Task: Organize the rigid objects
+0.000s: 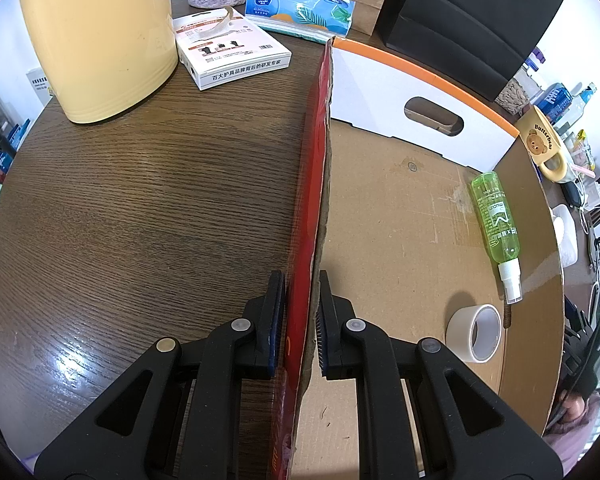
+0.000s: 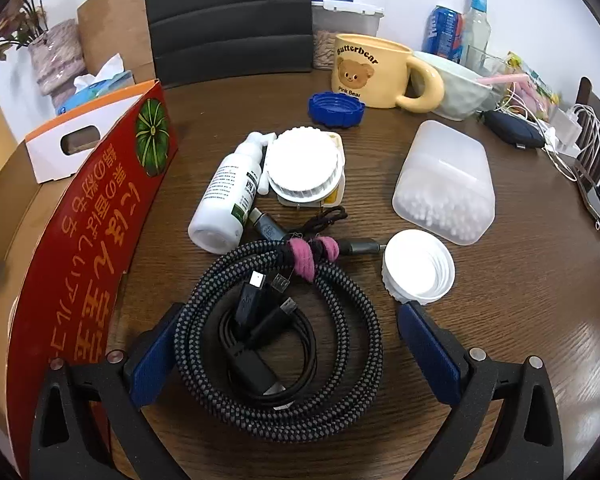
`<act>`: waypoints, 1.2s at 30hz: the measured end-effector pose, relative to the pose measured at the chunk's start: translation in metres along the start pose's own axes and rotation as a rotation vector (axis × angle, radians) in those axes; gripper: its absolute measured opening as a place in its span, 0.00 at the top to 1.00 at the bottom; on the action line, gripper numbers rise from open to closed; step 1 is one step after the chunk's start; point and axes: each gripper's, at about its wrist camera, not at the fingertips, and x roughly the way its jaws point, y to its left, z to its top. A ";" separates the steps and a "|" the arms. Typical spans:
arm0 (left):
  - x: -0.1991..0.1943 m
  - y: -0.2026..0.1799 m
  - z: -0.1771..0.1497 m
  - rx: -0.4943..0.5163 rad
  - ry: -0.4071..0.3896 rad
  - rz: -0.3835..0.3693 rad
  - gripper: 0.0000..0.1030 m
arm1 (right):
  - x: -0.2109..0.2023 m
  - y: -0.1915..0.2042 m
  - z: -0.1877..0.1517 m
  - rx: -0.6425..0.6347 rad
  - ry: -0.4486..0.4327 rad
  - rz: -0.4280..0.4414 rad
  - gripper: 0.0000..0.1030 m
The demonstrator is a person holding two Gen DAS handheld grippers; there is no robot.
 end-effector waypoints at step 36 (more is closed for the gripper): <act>0.000 0.000 0.000 0.000 0.000 0.000 0.90 | -0.085 0.026 0.002 -0.065 -0.359 0.013 0.12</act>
